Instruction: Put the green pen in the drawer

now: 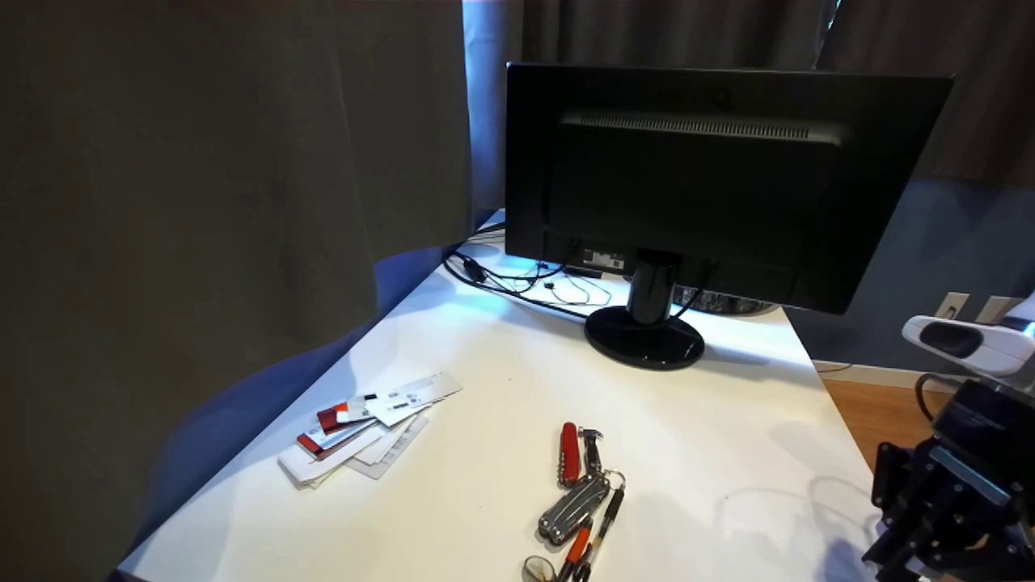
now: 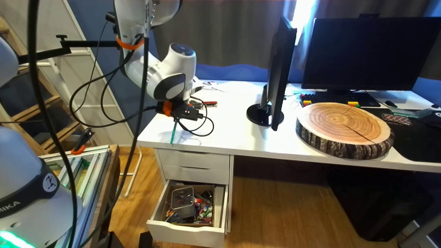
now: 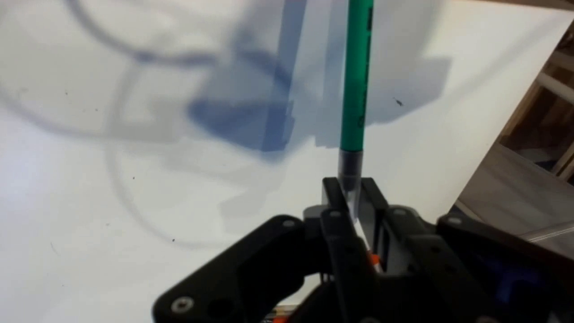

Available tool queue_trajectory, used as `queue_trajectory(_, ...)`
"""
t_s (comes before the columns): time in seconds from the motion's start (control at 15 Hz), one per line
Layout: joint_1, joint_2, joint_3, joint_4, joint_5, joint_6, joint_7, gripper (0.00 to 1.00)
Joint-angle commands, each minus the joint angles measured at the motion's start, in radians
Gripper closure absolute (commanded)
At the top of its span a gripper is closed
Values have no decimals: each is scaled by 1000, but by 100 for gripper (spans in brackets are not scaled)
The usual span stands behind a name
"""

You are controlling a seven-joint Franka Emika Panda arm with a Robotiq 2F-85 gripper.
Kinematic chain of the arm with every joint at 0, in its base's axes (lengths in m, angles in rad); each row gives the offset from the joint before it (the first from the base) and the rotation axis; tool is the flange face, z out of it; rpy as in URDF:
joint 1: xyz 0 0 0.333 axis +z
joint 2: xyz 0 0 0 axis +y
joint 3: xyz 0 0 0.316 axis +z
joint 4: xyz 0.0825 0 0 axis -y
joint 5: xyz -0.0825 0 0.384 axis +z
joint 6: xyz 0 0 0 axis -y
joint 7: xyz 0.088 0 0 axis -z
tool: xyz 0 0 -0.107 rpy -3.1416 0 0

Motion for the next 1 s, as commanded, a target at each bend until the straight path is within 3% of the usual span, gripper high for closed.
queue_trajectory(0.0,-153,43,80,-72,-107,87,-107,97)
queue_trajectory(0.07,-177,48,89,-80,-126,92,-119,97)
queue_trajectory(0.13,-116,22,55,-49,-98,52,-61,87)
queue_trajectory(0.27,-157,34,69,-67,-121,68,-88,87)
queue_trajectory(0.6,-163,41,76,-70,-125,72,-97,87)
queue_trajectory(0.67,-163,41,77,-70,-125,72,-96,97)
queue_trajectory(0.73,-154,24,76,-76,-127,62,-96,97)
queue_trajectory(0.93,-283,110,109,-101,-168,78,-166,97)
